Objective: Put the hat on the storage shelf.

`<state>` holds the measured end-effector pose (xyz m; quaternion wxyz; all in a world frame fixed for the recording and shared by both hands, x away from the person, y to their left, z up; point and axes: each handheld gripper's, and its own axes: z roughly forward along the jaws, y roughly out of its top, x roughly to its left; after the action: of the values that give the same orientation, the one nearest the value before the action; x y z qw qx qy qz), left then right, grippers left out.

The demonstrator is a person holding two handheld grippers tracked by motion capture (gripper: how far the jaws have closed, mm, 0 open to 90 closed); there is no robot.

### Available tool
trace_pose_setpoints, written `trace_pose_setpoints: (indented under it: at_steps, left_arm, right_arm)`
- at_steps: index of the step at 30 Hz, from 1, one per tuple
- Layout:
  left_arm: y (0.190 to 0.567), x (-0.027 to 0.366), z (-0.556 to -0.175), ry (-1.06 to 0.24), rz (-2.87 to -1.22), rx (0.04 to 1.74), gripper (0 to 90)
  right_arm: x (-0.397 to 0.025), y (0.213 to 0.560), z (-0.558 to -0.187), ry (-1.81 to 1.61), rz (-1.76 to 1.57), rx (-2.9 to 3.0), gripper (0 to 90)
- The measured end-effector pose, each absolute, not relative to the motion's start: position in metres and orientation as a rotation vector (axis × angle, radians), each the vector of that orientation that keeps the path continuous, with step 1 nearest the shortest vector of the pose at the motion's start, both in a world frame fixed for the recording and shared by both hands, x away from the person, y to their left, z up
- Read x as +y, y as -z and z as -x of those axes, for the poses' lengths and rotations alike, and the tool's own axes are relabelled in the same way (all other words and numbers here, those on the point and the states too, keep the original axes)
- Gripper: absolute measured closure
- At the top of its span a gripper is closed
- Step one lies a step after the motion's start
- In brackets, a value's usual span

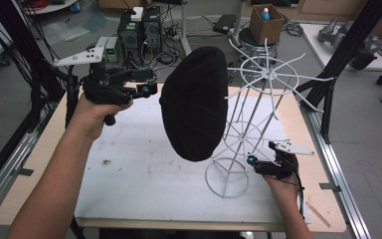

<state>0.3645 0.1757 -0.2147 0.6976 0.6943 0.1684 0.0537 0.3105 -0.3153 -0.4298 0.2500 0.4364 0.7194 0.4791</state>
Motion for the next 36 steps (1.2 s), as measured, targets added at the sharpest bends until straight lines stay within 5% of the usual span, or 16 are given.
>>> trace_pose_setpoints:
  at_steps: [36]
  left_arm:
    - [0.343,0.232,-0.340,-0.330,-1.688,0.614,27.5]
  right_arm:
    - [-0.313,0.434,-0.313,-1.264,-1.230,1.987,3.3]
